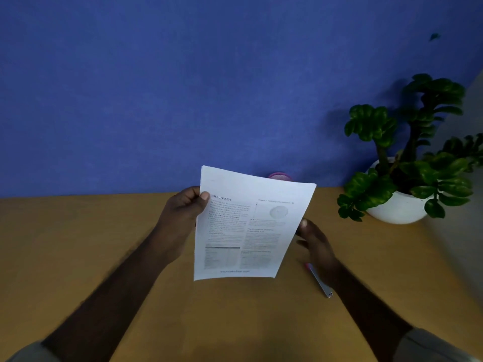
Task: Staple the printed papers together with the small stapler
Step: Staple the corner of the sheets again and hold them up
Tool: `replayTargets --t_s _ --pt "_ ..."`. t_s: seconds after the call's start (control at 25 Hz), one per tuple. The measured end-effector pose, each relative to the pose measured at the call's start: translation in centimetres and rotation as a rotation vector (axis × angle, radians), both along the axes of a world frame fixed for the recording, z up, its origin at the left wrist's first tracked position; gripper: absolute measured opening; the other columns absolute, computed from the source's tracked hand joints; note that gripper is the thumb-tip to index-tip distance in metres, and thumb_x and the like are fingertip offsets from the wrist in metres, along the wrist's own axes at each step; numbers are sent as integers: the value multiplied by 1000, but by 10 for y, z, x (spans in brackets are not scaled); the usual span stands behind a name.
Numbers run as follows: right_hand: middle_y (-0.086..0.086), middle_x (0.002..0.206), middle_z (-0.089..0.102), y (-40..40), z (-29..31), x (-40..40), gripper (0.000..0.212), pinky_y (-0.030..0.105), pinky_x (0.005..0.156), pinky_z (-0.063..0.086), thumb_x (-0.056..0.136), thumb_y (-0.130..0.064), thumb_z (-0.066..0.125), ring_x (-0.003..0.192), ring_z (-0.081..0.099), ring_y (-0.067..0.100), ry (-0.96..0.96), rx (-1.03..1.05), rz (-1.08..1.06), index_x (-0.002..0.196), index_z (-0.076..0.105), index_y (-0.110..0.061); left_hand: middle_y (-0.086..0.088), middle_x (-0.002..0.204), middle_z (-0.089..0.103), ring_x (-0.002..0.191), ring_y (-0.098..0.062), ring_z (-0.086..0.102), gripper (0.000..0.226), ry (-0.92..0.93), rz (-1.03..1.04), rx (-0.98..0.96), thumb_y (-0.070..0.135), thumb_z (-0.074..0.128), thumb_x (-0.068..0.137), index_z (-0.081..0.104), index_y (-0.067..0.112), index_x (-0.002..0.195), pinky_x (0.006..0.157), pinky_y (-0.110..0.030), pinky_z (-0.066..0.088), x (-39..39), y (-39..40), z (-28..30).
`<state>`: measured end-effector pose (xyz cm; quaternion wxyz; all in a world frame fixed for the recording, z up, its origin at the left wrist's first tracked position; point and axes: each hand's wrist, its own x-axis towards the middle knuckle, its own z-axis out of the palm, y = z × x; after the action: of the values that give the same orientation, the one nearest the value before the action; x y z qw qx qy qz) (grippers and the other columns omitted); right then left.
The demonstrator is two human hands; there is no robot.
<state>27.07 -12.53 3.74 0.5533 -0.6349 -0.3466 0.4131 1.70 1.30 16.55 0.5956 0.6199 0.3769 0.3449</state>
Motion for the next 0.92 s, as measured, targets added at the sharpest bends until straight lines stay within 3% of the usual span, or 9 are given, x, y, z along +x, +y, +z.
replayTargets --t_s 0.08,0.12,0.2,0.28,0.4,0.48,0.6,0.76,0.92 --pt "-8 141 57 6 20 -5 61 38 104 48 93 -73 24 127 56 14 192 119 222 138 50 -40 -1 116 76 108 -21 72 24 -20 35 3 20 50 104 73 15 112 89 -38 55 2 4 0" --pt "-6 142 56 8 26 -7 59 35 102 50 96 -69 24 128 56 15 220 138 271 140 49 -39 1 114 77 104 -18 73 24 -36 63 -10 20 50 104 72 14 110 86 -36 55 3 6 -1" --pt "-3 136 62 11 29 -16 45 33 93 54 98 -57 42 122 61 19 142 124 295 134 56 -34 2 109 78 96 -14 74 23 -86 132 -73 20 50 104 72 13 105 80 -33 54 6 11 -4" --pt "0 125 69 16 26 -24 26 29 83 57 96 -31 61 112 67 23 111 129 251 121 67 -27 0 111 78 97 -17 74 23 -136 198 -157 19 50 104 72 11 108 81 -35 55 8 20 -9" --pt "7 115 74 24 21 -30 25 35 80 59 91 -4 64 103 71 28 147 144 117 112 70 -16 -7 119 75 106 -25 71 26 -239 182 -256 20 50 104 69 7 116 88 -39 55 6 34 -25" --pt "8 114 74 32 19 -33 26 41 84 59 91 0 62 102 71 29 147 122 62 113 68 -12 -13 115 74 101 -29 70 28 -138 103 -289 22 50 104 69 4 114 84 -41 53 -2 36 -44" --pt "9 116 73 47 16 -37 28 47 87 58 91 2 60 103 70 32 152 25 1 116 66 -9 -10 107 78 97 -31 73 19 187 2 -386 17 56 101 71 6 107 79 -40 56 -17 25 -87" --pt "10 115 71 79 8 -48 24 50 91 55 90 1 60 101 68 32 13 -209 -99 112 66 -7 -12 106 75 99 -32 70 26 341 168 -419 -2 49 97 70 14 96 88 -49 55 -16 27 -124" --pt "15 113 68 109 -6 -53 35 47 85 57 80 6 66 98 66 32 27 -375 -143 114 60 -1 -5 90 74 85 -28 69 38 420 297 -415 -4 45 90 71 20 77 77 -38 54 -3 57 -145"
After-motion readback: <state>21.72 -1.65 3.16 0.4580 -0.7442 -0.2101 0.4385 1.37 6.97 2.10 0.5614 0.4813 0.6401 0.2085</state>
